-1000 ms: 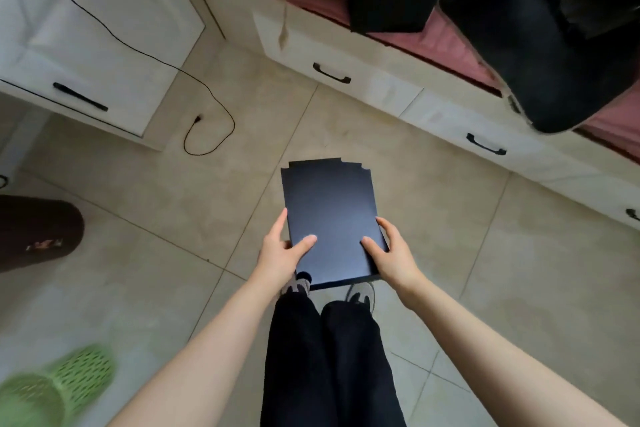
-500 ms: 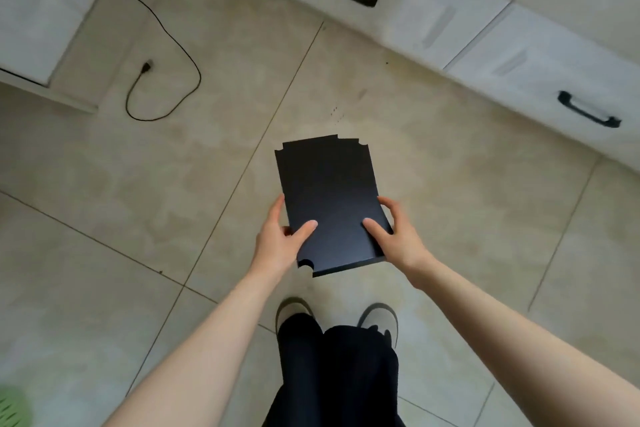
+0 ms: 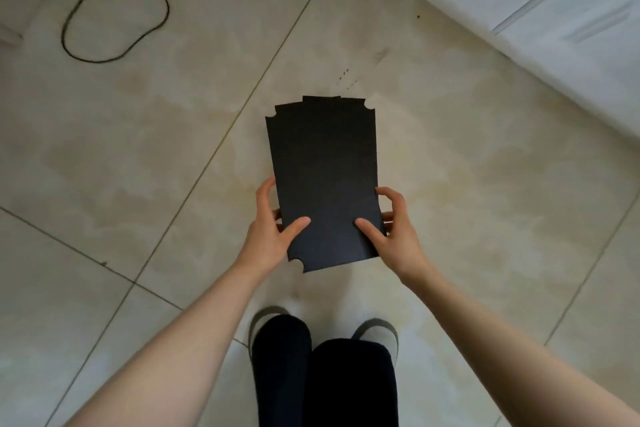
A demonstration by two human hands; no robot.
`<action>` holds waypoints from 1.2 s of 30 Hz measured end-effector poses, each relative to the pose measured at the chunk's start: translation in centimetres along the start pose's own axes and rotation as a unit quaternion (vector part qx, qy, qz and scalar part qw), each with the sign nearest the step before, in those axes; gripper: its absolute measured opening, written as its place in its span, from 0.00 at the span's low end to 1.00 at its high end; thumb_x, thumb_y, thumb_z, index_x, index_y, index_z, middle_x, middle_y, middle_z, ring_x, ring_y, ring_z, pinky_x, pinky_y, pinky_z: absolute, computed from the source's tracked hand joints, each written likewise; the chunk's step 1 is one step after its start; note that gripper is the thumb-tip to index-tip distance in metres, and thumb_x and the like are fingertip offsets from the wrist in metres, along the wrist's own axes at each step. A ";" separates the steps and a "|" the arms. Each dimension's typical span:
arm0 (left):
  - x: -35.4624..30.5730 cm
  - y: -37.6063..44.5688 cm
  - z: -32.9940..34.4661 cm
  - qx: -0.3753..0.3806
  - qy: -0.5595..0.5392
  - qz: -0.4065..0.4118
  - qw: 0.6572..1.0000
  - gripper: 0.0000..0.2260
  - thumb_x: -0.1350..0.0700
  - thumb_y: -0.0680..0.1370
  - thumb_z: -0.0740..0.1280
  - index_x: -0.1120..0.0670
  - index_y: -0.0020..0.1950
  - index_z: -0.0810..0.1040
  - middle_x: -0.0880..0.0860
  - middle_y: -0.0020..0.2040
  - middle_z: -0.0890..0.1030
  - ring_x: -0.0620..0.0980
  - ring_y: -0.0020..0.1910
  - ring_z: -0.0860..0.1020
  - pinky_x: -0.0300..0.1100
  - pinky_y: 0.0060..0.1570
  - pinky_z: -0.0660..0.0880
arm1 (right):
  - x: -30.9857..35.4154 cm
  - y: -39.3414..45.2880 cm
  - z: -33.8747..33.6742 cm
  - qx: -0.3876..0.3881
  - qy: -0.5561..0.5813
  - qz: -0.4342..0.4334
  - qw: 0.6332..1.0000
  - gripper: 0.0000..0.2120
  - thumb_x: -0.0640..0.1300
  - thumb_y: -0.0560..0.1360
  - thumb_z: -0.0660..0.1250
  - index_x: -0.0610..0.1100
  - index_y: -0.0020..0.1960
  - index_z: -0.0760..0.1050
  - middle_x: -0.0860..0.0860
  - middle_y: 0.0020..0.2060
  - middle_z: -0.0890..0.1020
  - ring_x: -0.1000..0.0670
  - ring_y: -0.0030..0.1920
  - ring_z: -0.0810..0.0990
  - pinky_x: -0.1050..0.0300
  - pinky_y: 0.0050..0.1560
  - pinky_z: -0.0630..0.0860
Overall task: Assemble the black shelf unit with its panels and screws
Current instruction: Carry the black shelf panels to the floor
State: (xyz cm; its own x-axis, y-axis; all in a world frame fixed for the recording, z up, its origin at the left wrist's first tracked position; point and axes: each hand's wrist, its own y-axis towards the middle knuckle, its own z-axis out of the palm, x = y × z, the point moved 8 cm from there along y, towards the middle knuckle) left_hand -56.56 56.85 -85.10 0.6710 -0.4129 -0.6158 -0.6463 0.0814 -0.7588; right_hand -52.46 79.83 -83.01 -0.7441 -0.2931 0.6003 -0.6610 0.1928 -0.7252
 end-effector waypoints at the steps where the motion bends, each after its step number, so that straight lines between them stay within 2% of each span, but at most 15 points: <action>1: 0.4 0.3 0.2 0.002 0.015 -0.001 1.000 0.38 0.52 0.78 0.72 0.33 0.74 0.49 0.44 0.57 0.76 0.37 0.52 0.78 0.37 0.49 0.80 | -0.6 0.3 0.2 0.003 -0.005 0.005 1.000 0.27 0.52 0.77 0.69 0.61 0.69 0.58 0.55 0.49 0.76 0.51 0.47 0.80 0.59 0.41 0.82; 3: 1.0 0.6 0.6 0.005 0.037 -0.011 0.999 0.41 0.53 0.78 0.72 0.35 0.77 0.45 0.40 0.57 0.73 0.36 0.51 0.75 0.34 0.49 0.76 | -1.7 0.8 0.9 0.015 -0.025 0.017 0.999 0.29 0.50 0.77 0.70 0.59 0.71 0.57 0.57 0.49 0.75 0.52 0.47 0.80 0.55 0.45 0.83; 4: 1.3 0.8 0.8 0.008 0.045 -0.016 0.999 0.42 0.55 0.78 0.72 0.36 0.78 0.44 0.42 0.60 0.72 0.38 0.53 0.75 0.35 0.51 0.75 | -2.3 1.1 1.3 0.019 -0.033 0.026 0.999 0.29 0.50 0.77 0.70 0.58 0.71 0.56 0.57 0.48 0.75 0.52 0.48 0.80 0.54 0.46 0.82; 8: 1.8 1.3 1.1 0.006 0.064 -0.047 0.997 0.45 0.59 0.79 0.71 0.39 0.80 0.41 0.52 0.75 0.68 0.53 0.71 0.71 0.53 0.69 0.72 | -3.8 2.1 3.0 0.016 -0.039 0.065 0.997 0.30 0.47 0.77 0.70 0.57 0.70 0.55 0.60 0.45 0.72 0.57 0.43 0.77 0.66 0.37 0.76; 10: 1.5 1.5 0.8 -0.005 0.091 -0.046 0.995 0.45 0.60 0.79 0.71 0.41 0.80 0.41 0.54 0.77 0.67 0.56 0.73 0.70 0.55 0.71 0.70 | -3.9 2.5 3.7 0.008 -0.045 0.076 0.996 0.30 0.47 0.77 0.70 0.57 0.70 0.55 0.59 0.45 0.71 0.59 0.40 0.75 0.69 0.35 0.73; 13: 0.7 1.1 0.4 -0.030 0.200 -0.024 0.979 0.42 0.56 0.80 0.69 0.44 0.82 0.42 0.56 0.72 0.73 0.57 0.66 0.76 0.53 0.65 0.75 | -4.1 2.6 3.4 -0.014 -0.065 0.088 0.994 0.32 0.49 0.77 0.71 0.54 0.73 0.55 0.59 0.45 0.72 0.57 0.39 0.75 0.64 0.38 0.76; 14: 0.5 1.2 0.1 -0.044 0.238 -0.019 0.970 0.39 0.54 0.81 0.68 0.45 0.82 0.43 0.57 0.69 0.76 0.57 0.62 0.79 0.53 0.61 0.77 | -4.0 2.7 3.3 -0.015 -0.077 0.093 0.993 0.33 0.49 0.77 0.71 0.51 0.74 0.55 0.57 0.47 0.74 0.55 0.41 0.76 0.59 0.42 0.77; 16: 0.5 1.5 -0.2 -0.038 0.242 -0.030 0.969 0.37 0.54 0.82 0.67 0.45 0.81 0.45 0.59 0.62 0.79 0.58 0.56 0.80 0.54 0.58 0.78 | -3.7 2.9 3.2 -0.009 -0.110 0.100 0.989 0.33 0.49 0.78 0.70 0.48 0.76 0.55 0.49 0.54 0.79 0.49 0.47 0.78 0.53 0.47 0.77; 18: 0.7 1.6 0.1 -0.002 0.218 -0.045 0.975 0.37 0.55 0.81 0.67 0.45 0.81 0.46 0.59 0.63 0.78 0.59 0.58 0.80 0.55 0.61 0.76 | -3.2 3.1 3.0 -0.007 -0.136 0.111 0.984 0.32 0.49 0.79 0.68 0.45 0.76 0.55 0.42 0.60 0.79 0.43 0.52 0.81 0.49 0.50 0.78; 21: 0.6 1.1 0.1 0.038 0.201 -0.063 0.977 0.35 0.56 0.82 0.66 0.45 0.81 0.47 0.57 0.73 0.72 0.57 0.68 0.74 0.50 0.68 0.72 | -2.2 2.9 2.5 -0.005 -0.160 0.125 0.979 0.31 0.49 0.79 0.67 0.43 0.75 0.56 0.40 0.64 0.77 0.39 0.55 0.80 0.44 0.53 0.80; 25: -0.6 -1.4 -0.4 0.083 0.255 -0.059 0.962 0.32 0.56 0.83 0.63 0.49 0.82 0.49 0.57 0.75 0.70 0.56 0.70 0.72 0.49 0.69 0.71 | 0.3 1.6 1.2 -0.001 -0.197 0.118 0.973 0.30 0.49 0.79 0.67 0.43 0.75 0.58 0.42 0.66 0.76 0.43 0.55 0.80 0.48 0.54 0.78; 28: -2.6 -3.7 -1.5 0.096 0.308 -0.050 0.945 0.28 0.55 0.84 0.60 0.50 0.82 0.52 0.56 0.74 0.71 0.55 0.69 0.73 0.49 0.68 0.71 | 2.9 -0.1 0.3 0.012 -0.198 0.107 0.974 0.28 0.49 0.79 0.67 0.44 0.75 0.60 0.44 0.68 0.75 0.43 0.62 0.78 0.50 0.57 0.77; 33: -7.5 -8.3 -4.5 0.041 0.319 -0.044 0.946 0.20 0.54 0.84 0.59 0.51 0.77 0.65 0.54 0.62 0.79 0.54 0.58 0.79 0.51 0.59 0.77 | 9.0 -4.6 -1.6 0.017 -0.227 0.057 0.972 0.21 0.47 0.81 0.64 0.43 0.71 0.65 0.45 0.65 0.77 0.43 0.62 0.78 0.53 0.55 0.75; 36: -10.2 -11.8 -5.5 0.000 0.301 -0.051 0.952 0.17 0.54 0.83 0.59 0.50 0.73 0.69 0.53 0.59 0.81 0.53 0.53 0.80 0.47 0.53 0.78 | 13.1 -7.4 -2.7 0.027 -0.256 0.016 0.966 0.20 0.46 0.81 0.64 0.43 0.71 0.66 0.45 0.64 0.77 0.44 0.60 0.78 0.56 0.54 0.74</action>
State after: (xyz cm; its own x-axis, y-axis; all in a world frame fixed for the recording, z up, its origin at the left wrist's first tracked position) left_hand -57.78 55.15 -68.70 0.4000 -0.8643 -0.3049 -0.5884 0.0128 -0.8085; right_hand -57.62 77.12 -68.89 -0.6088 -0.7157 0.3424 -0.6225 0.1633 -0.7654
